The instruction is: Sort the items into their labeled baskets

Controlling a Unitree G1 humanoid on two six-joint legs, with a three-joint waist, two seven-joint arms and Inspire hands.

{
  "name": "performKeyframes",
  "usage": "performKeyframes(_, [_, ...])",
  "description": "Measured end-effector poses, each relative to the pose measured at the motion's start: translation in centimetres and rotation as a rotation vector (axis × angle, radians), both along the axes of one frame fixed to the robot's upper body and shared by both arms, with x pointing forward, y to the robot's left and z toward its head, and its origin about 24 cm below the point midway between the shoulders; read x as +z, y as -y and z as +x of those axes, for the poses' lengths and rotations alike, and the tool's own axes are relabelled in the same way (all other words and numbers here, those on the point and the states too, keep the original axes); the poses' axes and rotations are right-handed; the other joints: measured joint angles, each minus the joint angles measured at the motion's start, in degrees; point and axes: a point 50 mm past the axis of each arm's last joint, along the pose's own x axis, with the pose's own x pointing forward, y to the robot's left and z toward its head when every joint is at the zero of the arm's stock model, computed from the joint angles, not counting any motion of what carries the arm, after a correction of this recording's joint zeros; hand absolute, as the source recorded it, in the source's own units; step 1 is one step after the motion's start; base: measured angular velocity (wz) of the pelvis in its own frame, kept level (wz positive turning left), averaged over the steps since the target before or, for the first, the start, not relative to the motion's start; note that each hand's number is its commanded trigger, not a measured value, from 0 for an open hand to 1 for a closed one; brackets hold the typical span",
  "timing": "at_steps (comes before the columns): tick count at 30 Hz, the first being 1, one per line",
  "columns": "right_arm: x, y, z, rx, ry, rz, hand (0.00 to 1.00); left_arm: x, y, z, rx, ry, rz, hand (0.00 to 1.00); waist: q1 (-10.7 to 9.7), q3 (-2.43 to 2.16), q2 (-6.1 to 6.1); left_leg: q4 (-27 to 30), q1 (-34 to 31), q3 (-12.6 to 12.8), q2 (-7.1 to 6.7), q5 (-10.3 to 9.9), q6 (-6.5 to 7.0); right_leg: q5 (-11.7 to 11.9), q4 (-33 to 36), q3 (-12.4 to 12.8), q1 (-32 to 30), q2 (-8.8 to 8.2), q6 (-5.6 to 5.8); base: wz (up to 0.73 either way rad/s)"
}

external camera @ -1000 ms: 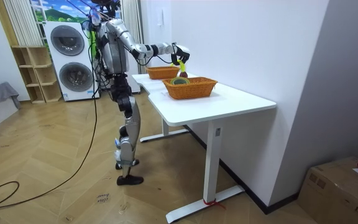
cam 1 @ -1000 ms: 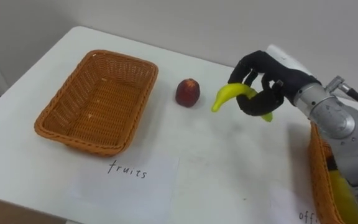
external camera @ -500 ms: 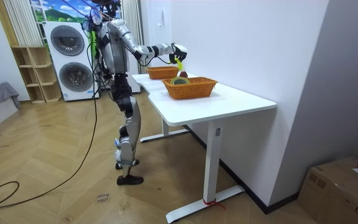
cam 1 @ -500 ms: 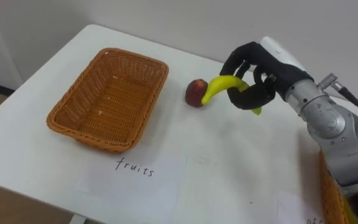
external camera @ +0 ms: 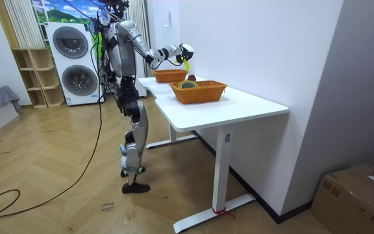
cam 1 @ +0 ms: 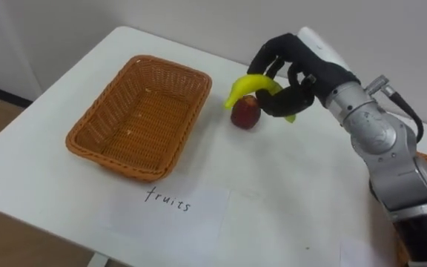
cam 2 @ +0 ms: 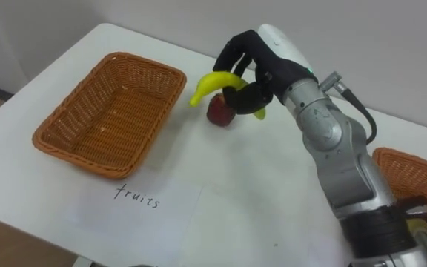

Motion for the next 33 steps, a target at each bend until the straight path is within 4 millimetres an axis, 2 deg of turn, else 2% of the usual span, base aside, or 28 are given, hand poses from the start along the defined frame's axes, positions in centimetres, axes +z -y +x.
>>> performKeyframes(7, [0.1, -1.7, 0.2, 0.048, 0.019, -0.021, 1.00, 0.0, 0.2, 0.8, -0.010, 0.019, -0.004, 0.00, 0.43, 0.01, 1.27, 0.14, -0.35, -0.46, -0.02, 0.00, -0.01, -0.03, -0.03, -0.85, 0.00, -0.07, 0.06, 0.03])
performKeyframes(10, [0.2, -1.7, 0.2, 0.040, 0.031, -0.015, 1.00, 0.2, 0.2, 1.5, -0.036, 0.038, 0.001, 0.00, 1.20, -0.08, 1.18, 0.17, -0.46, -0.71, -0.08, 0.01, -0.01, -0.11, -0.03, -1.04, 0.00, 0.03, 0.18, 0.03])
performKeyframes(16, [0.1, -1.9, 0.3, 0.015, 0.049, 0.012, 1.00, 0.1, 0.6, 1.6, -0.043, 0.038, -0.006, 0.00, 1.52, -0.25, 0.90, 0.37, -0.55, -2.32, -0.72, 0.12, 0.19, -0.19, -0.05, -1.65, 0.52, -0.17, 0.30, 0.13])
performKeyframes(20, [-0.1, -1.9, 0.4, 0.003, 0.054, 0.020, 1.00, 0.2, 0.6, 1.8, -0.062, 0.039, 0.002, 0.00, 3.19, -0.30, 0.75, 0.40, -0.66, -2.46, -0.82, 0.15, 0.25, -0.20, -0.02, -1.78, 0.49, -0.30, 0.33, 0.02])
performKeyframes(23, [-0.1, -2.3, 0.4, 0.002, 0.066, 0.034, 1.00, 0.4, 0.6, 2.4, -0.082, 0.056, 0.005, 0.00, 4.39, -0.51, 0.36, 0.73, -1.48, -2.62, -0.82, 0.15, 0.25, -0.27, -0.02, -2.49, -0.09, -0.68, 0.44, 0.05])
performKeyframes(29, [0.1, -3.5, 0.4, 0.047, 0.073, 0.016, 1.00, 0.5, 0.6, 2.5, -0.112, 0.050, 0.007, 0.00, 4.66, -0.41, 0.18, 1.28, -2.36, -3.71, -0.94, 0.17, 0.22, -0.31, -0.01, -4.12, -0.16, -0.80, 0.50, 0.11])
performKeyframes(33, [0.6, -4.0, 0.5, 0.064, 0.085, 0.014, 1.00, 0.4, 0.7, 2.5, -0.116, 0.045, -0.004, 0.00, 4.69, -0.15, -0.12, 1.43, -3.01, -3.93, -0.98, 0.17, 0.22, -0.34, 0.04, -4.92, -0.59, -0.88, 0.55, 0.02])
